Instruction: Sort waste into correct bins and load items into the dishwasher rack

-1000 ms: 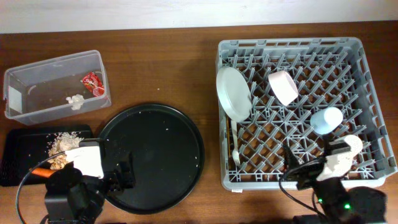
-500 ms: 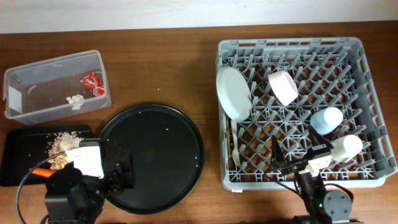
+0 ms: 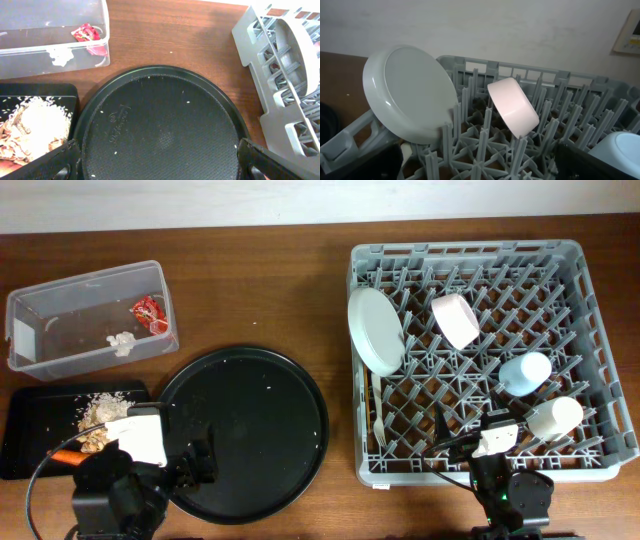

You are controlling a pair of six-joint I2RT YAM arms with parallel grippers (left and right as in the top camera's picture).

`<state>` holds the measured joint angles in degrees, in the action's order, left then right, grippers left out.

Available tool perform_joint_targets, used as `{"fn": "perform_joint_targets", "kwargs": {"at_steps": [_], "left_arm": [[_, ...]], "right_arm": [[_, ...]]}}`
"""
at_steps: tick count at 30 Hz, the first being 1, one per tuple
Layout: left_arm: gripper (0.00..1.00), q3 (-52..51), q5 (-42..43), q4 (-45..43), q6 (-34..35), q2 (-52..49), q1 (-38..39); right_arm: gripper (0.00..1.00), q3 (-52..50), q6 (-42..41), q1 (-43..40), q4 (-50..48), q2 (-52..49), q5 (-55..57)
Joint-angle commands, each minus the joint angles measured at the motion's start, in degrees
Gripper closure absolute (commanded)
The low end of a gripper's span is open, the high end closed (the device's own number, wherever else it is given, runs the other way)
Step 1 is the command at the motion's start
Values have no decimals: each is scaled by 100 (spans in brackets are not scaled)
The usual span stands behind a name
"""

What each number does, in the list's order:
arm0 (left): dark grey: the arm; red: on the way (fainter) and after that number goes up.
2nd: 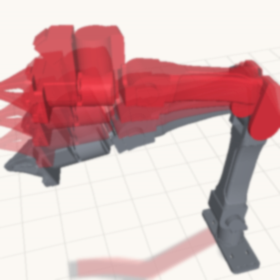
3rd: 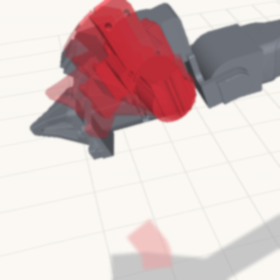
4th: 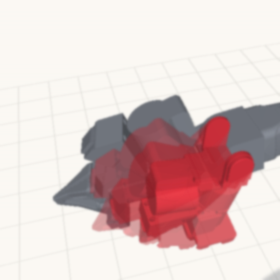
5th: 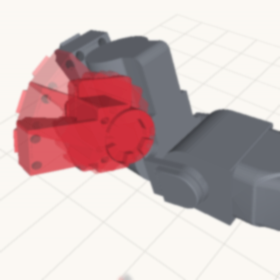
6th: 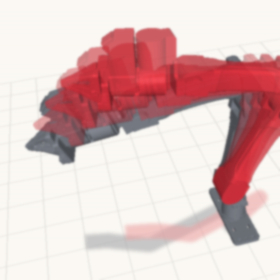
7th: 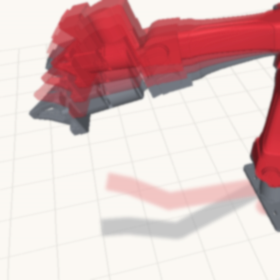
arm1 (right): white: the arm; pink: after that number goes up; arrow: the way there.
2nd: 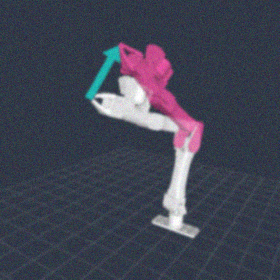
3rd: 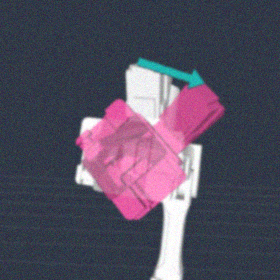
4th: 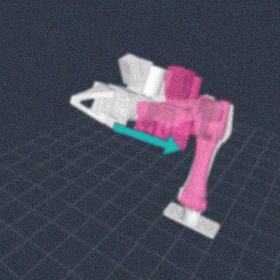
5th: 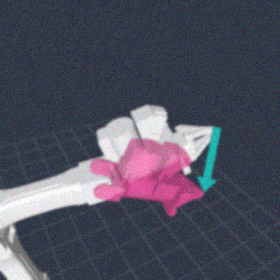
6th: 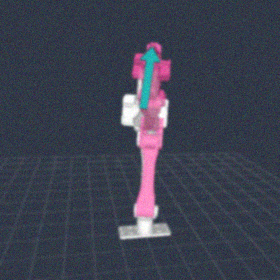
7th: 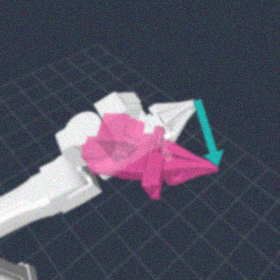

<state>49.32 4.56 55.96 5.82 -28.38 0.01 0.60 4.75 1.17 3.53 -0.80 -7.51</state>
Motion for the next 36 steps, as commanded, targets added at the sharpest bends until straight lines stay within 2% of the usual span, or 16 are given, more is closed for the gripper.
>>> {"fn": "perform_joint_targets", "kwargs": {"at_steps": [1,25,32,36], "left_arm": [[1,-11,59,-15,57,28,-20],[1,-11,59,-13,57,31,-17],[1,-201,-160,125,52,474,-17],[1,-1064,-240,-133,57,1209,-17]], "right_arm": [[1,-28,39,37,37,61,50],[1,-28,39,28,37,59,48],[1,-28,39,28,37,59,50],[1,-28,39,28,37,59,50]]}}
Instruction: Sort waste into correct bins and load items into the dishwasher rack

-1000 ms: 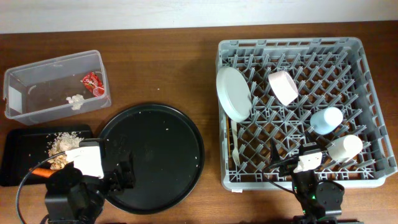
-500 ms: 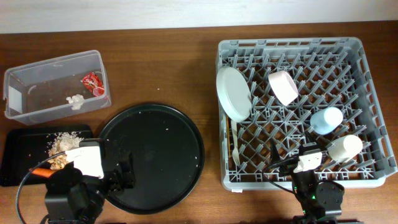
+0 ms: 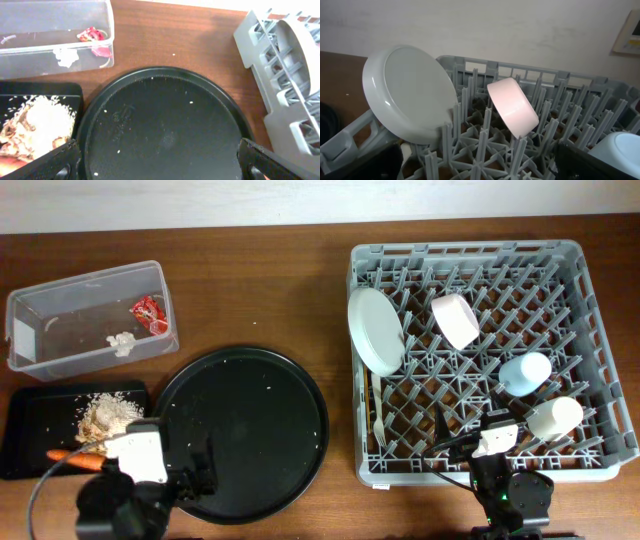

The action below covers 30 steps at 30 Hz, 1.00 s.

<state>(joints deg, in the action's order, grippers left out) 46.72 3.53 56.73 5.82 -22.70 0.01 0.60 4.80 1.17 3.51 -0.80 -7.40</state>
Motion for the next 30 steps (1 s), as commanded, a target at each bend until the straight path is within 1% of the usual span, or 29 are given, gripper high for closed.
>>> {"fn": "perform_joint_targets", "kwargs": {"at_steps": [1,5,8,11,14,17,21,30], "left_arm": [[1,-1128,-111,-463,57,861,-17],[1,-2277,35,-1716,57,1604,-17],[1,-3209,168,-2826,59,2240,-17],[1,-3672,177,-3740,57,2238,-7],[1,-4172,162,-4988,22,2238,-2],[1,-4597,160,-5722,-13,2238,-2],[1,-4621,-192,-5202,-229,2240,31],[1,-4621,-162,-5213,-227,2240,35]], "right_arm": [[1,-28,35,28,39,59,37],[1,-28,35,28,39,59,37],[1,-28,35,28,39,59,37],[1,-28,35,28,39,59,39],[1,-28,35,28,39,59,39],[1,-28,35,28,39,59,39],[1,-28,35,28,39,59,37],[1,-28,35,28,39,59,37]]}}
